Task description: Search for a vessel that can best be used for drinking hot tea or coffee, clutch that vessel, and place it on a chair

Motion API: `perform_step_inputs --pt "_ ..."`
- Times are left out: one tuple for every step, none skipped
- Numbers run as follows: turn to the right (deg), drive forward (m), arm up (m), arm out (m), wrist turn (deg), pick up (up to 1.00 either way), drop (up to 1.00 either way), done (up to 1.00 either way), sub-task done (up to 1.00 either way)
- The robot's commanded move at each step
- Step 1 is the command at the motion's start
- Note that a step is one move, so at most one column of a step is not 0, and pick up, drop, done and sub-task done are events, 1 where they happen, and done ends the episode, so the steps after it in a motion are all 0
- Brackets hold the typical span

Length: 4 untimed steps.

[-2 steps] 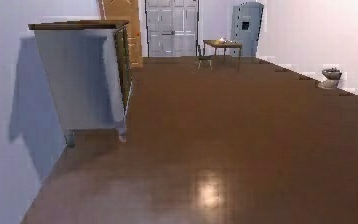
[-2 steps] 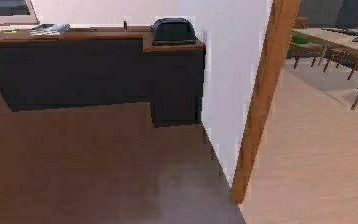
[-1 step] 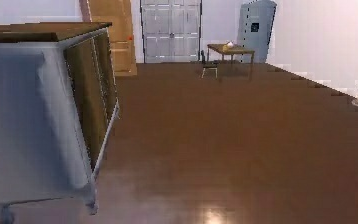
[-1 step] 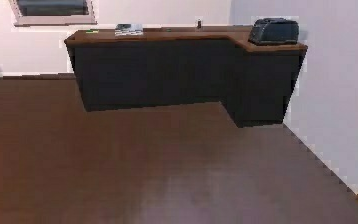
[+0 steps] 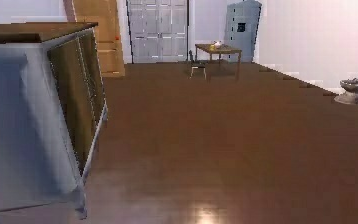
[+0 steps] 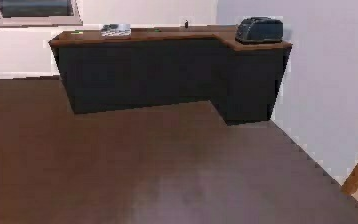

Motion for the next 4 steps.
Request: perform_step_inputs --pt "0.0 1.00 0.00 0.00 0.0 0.00 0.00 0.00 0.00" --pt "0.0 1.00 0.00 0.00 0.0 0.00 0.00 0.00 0.00" --pt "0.0 1.00 0.00 0.00 0.0 0.00 0.00 0.00 0.00" --pt "0.0 1.00 0.00 0.00 0.0 0.00 0.00 0.00 0.00"
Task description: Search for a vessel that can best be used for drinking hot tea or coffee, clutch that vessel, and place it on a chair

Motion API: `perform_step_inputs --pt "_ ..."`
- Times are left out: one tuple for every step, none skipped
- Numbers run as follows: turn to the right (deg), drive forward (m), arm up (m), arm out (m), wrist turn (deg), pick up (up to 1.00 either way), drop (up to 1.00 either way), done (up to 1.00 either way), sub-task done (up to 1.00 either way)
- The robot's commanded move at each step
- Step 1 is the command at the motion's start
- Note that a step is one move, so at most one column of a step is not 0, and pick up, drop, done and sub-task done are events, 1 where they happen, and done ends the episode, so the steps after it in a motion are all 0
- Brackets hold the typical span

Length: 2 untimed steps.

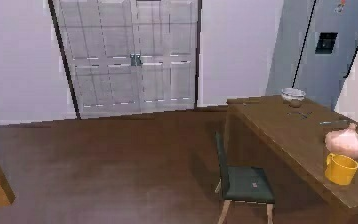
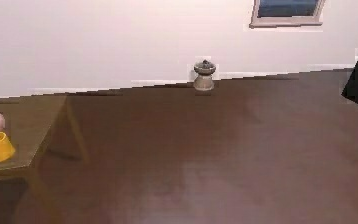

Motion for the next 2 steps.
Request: perform_step_inputs --pt "3.0 0.00 0.00 0.00 0.0 0.00 0.00 0.00 0.00" --pt "0.0 0.35 0.00 0.00 0.0 0.00 0.00 0.00 0.00"
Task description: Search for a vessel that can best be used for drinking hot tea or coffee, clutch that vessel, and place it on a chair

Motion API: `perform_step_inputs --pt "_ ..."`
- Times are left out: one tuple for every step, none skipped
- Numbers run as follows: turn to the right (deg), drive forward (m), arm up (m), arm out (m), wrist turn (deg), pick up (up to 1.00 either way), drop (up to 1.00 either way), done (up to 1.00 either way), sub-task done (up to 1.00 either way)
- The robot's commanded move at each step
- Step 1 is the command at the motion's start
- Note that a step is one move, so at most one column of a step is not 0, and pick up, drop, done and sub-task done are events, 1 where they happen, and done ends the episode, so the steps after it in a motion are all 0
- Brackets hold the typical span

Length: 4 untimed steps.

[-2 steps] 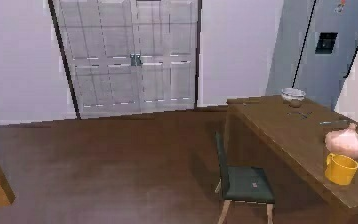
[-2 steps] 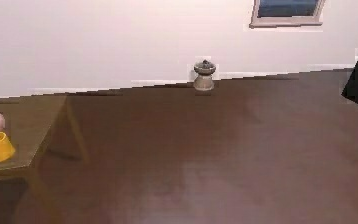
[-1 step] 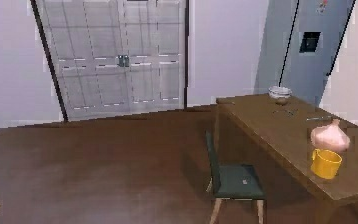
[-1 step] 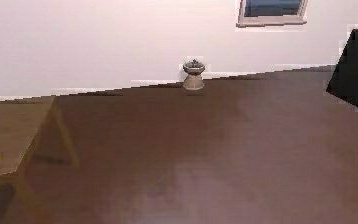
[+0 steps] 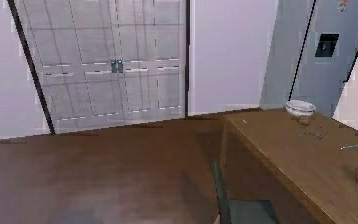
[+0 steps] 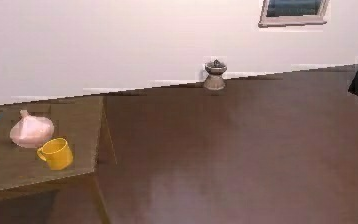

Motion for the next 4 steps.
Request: perform_step_inputs --pt "-30.0 0.00 0.00 0.00 0.0 0.00 0.00 0.00 0.00" --pt "0.0 0.00 0.50 0.00 0.0 0.00 0.00 0.00 0.00" --pt "0.0 0.00 0.32 0.00 0.0 0.00 0.00 0.00 0.00" --pt "0.0 0.00 0.00 0.50 0.0 0.00 0.00 0.00 0.00"
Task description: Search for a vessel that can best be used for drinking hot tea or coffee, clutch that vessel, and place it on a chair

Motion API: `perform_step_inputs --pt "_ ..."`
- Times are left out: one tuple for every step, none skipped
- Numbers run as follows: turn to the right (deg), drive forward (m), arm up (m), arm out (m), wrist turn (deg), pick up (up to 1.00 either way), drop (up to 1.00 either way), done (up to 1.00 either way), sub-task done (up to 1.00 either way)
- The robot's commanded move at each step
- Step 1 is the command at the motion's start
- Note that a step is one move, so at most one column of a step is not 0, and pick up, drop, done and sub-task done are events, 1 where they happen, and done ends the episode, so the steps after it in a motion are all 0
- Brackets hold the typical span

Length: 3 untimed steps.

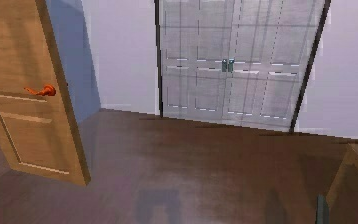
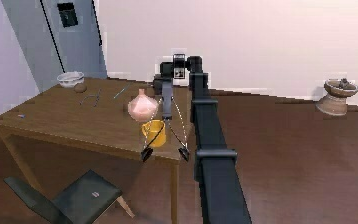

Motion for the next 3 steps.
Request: perform_step_inputs --pt "0.0 0.00 0.00 0.00 45.0 0.00 0.00 0.00 0.00" --pt "0.0 0.00 0.00 0.00 45.0 0.00 0.00 0.00 0.00" --pt "0.0 0.00 0.00 0.00 45.0 0.00 0.00 0.00 0.00"
